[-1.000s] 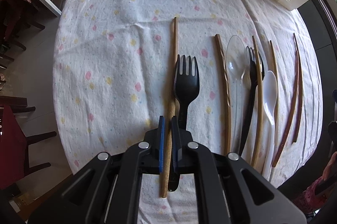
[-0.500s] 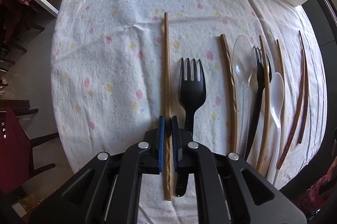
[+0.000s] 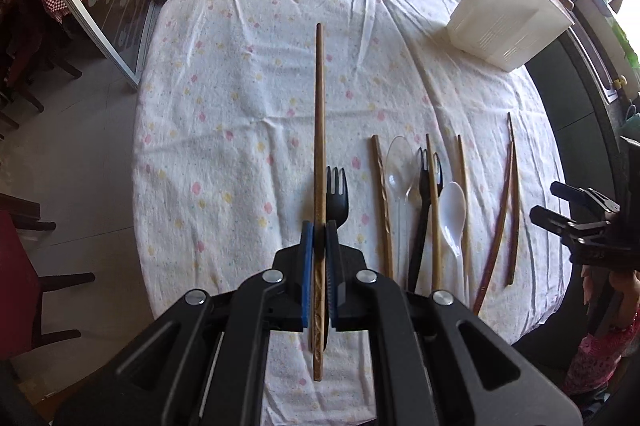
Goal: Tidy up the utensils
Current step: 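Lift the wooden chopstick upright with the left tool, then drop the chopstick into the white holder with the left tool while the right tool grasps a red-tipped chopstick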
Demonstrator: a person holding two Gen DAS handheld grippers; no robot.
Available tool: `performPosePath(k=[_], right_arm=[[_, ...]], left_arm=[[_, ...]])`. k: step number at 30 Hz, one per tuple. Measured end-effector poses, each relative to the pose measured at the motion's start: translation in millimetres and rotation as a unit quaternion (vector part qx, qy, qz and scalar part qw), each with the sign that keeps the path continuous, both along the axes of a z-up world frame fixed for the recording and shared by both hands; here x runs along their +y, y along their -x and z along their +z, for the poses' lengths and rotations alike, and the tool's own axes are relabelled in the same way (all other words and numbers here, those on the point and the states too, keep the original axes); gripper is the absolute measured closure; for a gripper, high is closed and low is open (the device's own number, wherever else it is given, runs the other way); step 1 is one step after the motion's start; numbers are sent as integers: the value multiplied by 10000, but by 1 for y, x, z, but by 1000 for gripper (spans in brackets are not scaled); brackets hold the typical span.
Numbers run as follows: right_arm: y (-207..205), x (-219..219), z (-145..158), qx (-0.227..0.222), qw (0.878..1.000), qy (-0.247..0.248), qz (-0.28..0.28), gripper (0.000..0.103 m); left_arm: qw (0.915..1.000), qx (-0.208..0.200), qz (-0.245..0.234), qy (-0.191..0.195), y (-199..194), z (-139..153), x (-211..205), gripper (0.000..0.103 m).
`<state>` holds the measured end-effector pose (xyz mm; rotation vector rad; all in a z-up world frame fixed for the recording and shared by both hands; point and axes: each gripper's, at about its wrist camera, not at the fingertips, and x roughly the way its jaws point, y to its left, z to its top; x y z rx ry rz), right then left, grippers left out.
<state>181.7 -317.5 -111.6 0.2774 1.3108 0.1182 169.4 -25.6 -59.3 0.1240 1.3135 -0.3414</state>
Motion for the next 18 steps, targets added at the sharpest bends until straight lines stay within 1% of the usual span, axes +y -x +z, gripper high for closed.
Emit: performPosePath(k=[3, 4, 5, 7, 9, 10, 12, 15, 18], right_arm=[[-13, -3, -17, 491, 9987, 164, -37, 5], [-16, -4, -22, 626, 9977, 229, -95, 9], [-19, -4, -25, 708, 9969, 301, -129, 15], [-23, -2, -24, 823, 9955, 449, -168, 21], [-27, 0, -23, 918, 9935, 642, -212, 37], [-29, 0, -23, 984, 9921, 735, -244, 42], [-33, -1, -22, 1073, 9900, 873, -263, 59], [-39, -1, -19, 1186, 9880, 967, -227, 67], [-43, 11, -17, 1155, 9860, 1196, -85, 71]], left_arm=[[9993, -215, -190, 224, 5, 24, -14, 97], [9988, -311, -246, 290, 5, 32, -22, 97], [9980, -423, -301, 353, 5, 42, -27, 97], [9959, -677, -383, 471, 4, 63, -40, 97], [9932, -934, -465, 509, 0, 79, -56, 97], [9919, -1042, -508, 527, -3, 86, -64, 97], [9895, -1190, -588, 568, -9, 100, -81, 97], [9858, -1334, -751, 691, -16, 118, -106, 97], [9828, -1438, -873, 764, -24, 131, -128, 97]])
